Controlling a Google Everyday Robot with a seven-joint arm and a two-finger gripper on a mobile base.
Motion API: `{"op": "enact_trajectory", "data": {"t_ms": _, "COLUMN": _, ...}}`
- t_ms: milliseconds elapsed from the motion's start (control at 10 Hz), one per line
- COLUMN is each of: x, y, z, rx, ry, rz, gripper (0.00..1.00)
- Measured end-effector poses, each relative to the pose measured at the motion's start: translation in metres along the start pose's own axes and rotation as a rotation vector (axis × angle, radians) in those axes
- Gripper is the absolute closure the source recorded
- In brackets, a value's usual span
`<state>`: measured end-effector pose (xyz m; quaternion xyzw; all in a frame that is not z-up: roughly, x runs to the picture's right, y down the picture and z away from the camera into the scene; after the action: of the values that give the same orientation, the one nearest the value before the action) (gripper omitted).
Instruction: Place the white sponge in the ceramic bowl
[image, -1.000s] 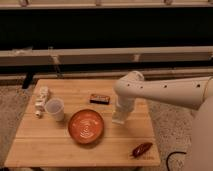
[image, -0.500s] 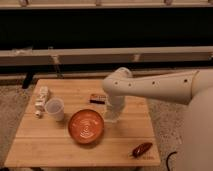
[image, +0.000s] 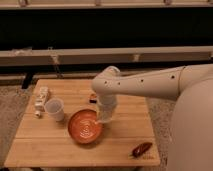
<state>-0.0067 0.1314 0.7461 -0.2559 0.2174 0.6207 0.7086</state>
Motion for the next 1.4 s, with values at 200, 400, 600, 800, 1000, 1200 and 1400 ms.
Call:
{"op": "enact_trajectory", "data": {"t_ms": 200, "x": 0.007, "y": 0.011, "z": 0.001, "rx": 0.005, "ry": 0.003, "rz": -0.032, "gripper": 0.87}}
{"op": "enact_trajectory", "data": {"t_ms": 400, "x": 0.009, "y": 0.02, "z": 0.001, "rx": 0.004, "ry": 0.004, "rz": -0.051, "gripper": 0.87}}
{"op": "enact_trajectory", "data": {"t_ms": 600, "x": 0.009, "y": 0.026, "z": 0.004, "rx": 0.009, "ry": 0.005, "rz": -0.063, "gripper": 0.87}}
{"op": "enact_trajectory", "data": {"t_ms": 800, "x": 0.009, "y": 0.03, "z": 0.004, "rx": 0.012, "ry": 0.003, "rz": -0.077, "gripper": 0.87}}
{"op": "enact_trajectory", "data": {"t_ms": 1000, "x": 0.009, "y": 0.033, "z": 0.006, "rx": 0.018, "ry": 0.001, "rz": -0.086, "gripper": 0.87}}
{"op": "enact_trajectory", "data": {"t_ms": 1200, "x": 0.009, "y": 0.038, "z": 0.009, "rx": 0.026, "ry": -0.001, "rz": -0.1, "gripper": 0.87}}
{"op": "enact_trajectory", "data": {"t_ms": 1400, "x": 0.008, "y": 0.038, "z": 0.009, "rx": 0.029, "ry": -0.004, "rz": -0.101, "gripper": 0.87}}
